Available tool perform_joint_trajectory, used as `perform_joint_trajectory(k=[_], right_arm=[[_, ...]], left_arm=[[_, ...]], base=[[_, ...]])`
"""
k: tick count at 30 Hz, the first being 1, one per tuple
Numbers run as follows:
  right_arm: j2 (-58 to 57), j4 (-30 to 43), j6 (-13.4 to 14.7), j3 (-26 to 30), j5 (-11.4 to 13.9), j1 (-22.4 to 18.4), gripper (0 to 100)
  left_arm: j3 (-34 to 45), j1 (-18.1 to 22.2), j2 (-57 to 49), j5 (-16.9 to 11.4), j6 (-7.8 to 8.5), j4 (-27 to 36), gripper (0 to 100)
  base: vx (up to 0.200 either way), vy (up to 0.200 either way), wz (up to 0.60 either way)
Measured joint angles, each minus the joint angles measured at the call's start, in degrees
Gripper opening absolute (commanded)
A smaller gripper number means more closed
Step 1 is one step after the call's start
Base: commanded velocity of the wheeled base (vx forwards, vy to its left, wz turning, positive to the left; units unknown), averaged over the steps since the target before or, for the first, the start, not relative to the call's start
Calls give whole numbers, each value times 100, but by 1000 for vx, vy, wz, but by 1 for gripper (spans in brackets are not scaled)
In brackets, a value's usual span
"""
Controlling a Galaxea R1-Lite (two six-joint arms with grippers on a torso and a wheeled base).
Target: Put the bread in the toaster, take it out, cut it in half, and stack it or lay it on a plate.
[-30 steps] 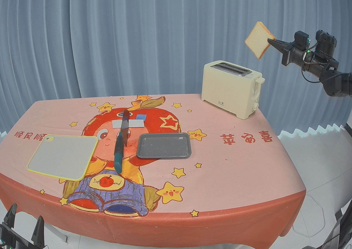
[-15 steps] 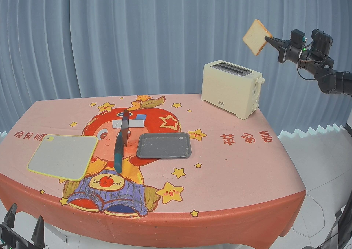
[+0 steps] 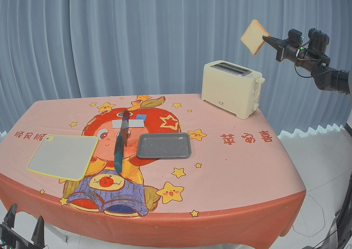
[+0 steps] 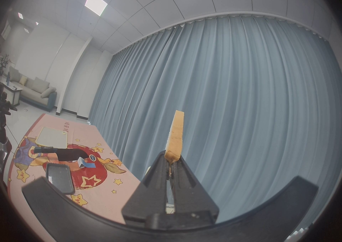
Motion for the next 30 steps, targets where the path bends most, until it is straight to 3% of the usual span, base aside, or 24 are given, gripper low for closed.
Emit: perform_joint_trajectory(k=[15,30], right_arm=[[1119,-24,-6,-619,101,66,0],[1451,-216,2,-694,33,245,0]], left_arm=[[0,0,0,0,0,0,100],[0,0,0,-2,0,2,100]], base=[[0,0,0],[0,0,0]])
